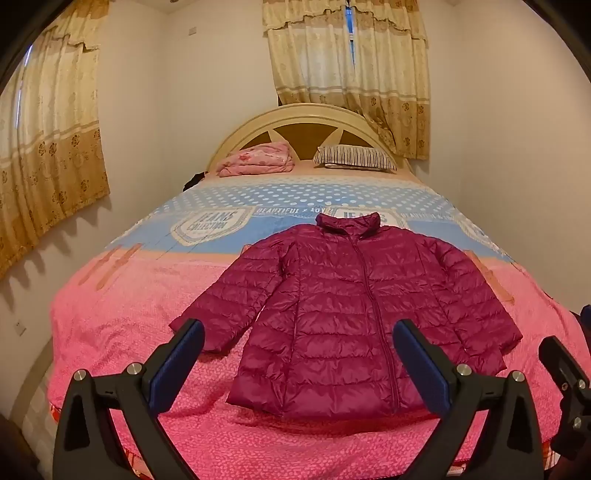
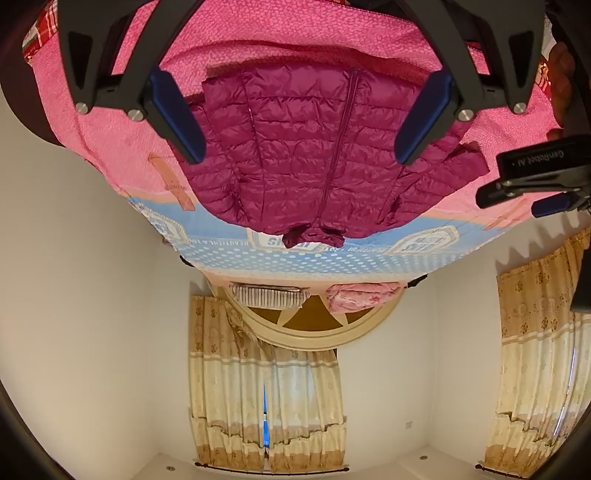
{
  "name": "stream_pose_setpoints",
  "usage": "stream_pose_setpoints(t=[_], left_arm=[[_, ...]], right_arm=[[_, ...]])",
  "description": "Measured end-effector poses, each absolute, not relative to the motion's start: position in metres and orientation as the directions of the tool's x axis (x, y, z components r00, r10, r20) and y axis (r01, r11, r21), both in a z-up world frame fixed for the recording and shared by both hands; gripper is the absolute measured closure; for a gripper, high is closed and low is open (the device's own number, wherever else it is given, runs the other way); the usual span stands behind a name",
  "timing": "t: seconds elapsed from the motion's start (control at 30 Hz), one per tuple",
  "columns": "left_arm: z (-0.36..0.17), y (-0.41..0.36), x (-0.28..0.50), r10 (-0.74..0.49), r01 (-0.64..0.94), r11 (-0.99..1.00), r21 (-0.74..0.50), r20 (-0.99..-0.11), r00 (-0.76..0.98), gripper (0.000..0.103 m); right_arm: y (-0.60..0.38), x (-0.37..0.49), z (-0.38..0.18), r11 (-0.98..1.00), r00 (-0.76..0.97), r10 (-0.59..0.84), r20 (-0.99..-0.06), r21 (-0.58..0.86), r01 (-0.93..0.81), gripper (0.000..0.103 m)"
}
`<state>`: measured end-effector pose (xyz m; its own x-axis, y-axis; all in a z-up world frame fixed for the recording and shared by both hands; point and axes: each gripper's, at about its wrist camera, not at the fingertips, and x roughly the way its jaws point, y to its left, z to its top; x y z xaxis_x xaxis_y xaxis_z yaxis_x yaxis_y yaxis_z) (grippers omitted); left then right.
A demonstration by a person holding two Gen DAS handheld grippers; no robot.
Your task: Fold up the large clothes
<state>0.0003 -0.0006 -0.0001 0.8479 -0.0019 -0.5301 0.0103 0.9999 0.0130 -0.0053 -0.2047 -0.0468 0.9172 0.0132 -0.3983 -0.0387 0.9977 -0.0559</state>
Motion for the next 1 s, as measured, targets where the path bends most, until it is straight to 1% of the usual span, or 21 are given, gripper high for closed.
stream_pose_setpoints(t=[0.17, 0.2, 0.3, 0.37, 1.0], left_arm=[[-0.0023, -0.0032, 0.0059, 0.003, 0.027, 0.999, 0.047, -0.541, 0.841, 0.001], [-0.0032, -0.0039, 0.0001, 0.008, 0.009, 1.0, 0.03, -0.518, 0.855, 0.001], [-0.0042, -0.0072, 0.0, 0.012, 0.005, 1.0, 0.031, -0.513, 0.858, 0.001], [0.0026, -0.0031, -0.0003, 0.007, 0.003, 1.0, 0.018, -0.515, 0.857, 0.001], [0.0013, 0.0012, 0.0013, 0.017, -0.01, 1.0, 0.016, -0.514, 0.858, 0.001]], right_arm=[[-0.2045, -0.0042, -0.0478, 0.997, 0.914, 0.014, -0.405, -0.059, -0.042, 0.0], [-0.2044, -0.0041, -0.048, 0.997, 0.914, 0.013, -0.406, -0.061, -0.041, 0.0], [-0.2044, -0.004, -0.0485, 0.997, 0.914, 0.014, -0.405, -0.058, -0.042, 0.0], [-0.2048, -0.0037, -0.0487, 0.998, 0.913, 0.014, -0.407, -0.057, -0.041, 0.0], [-0.2044, -0.0037, -0.0492, 0.998, 0.913, 0.018, -0.408, -0.05, -0.042, 0.0]])
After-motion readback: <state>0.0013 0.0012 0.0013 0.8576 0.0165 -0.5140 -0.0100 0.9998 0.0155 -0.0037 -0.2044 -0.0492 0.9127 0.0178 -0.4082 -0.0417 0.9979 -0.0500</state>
